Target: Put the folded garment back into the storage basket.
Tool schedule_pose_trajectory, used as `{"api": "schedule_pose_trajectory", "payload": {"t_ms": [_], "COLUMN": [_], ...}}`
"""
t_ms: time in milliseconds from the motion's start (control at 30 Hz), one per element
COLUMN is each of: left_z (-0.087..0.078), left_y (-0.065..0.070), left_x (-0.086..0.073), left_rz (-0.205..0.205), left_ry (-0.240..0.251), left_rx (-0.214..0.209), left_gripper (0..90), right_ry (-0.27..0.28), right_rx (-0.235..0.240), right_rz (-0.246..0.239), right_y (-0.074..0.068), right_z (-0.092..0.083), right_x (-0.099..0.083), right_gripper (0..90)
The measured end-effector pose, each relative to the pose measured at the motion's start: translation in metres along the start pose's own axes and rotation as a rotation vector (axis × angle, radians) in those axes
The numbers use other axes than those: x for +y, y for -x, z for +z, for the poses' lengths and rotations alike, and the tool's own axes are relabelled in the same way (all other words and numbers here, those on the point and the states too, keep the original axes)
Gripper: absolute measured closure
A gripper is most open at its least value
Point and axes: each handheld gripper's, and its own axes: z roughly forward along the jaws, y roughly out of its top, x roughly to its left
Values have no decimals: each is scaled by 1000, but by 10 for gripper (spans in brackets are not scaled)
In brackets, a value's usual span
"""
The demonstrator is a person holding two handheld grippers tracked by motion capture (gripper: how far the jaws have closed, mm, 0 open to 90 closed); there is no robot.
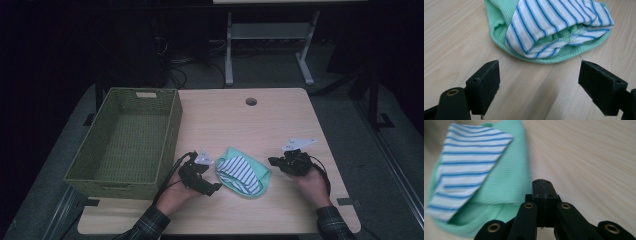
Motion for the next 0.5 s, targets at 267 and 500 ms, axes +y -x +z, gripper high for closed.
{"api": "schedule_pose_trajectory", "payload": {"t_ms": [267,500], "left_z": [0,1], "left_y": [3,7], "left_x": [-5,-3], "left_rz": [10,31], "left_ry": [-5,-5], "left_rx": [5,13], "left_gripper": [154,147], "right_ry": [-22,-56], "right_rx": [35,89], "right_rz": [27,-14], "right_y": [10,-17], "right_z": [20,18], "right_x": [3,-2], "right_gripper": [898,898]}}
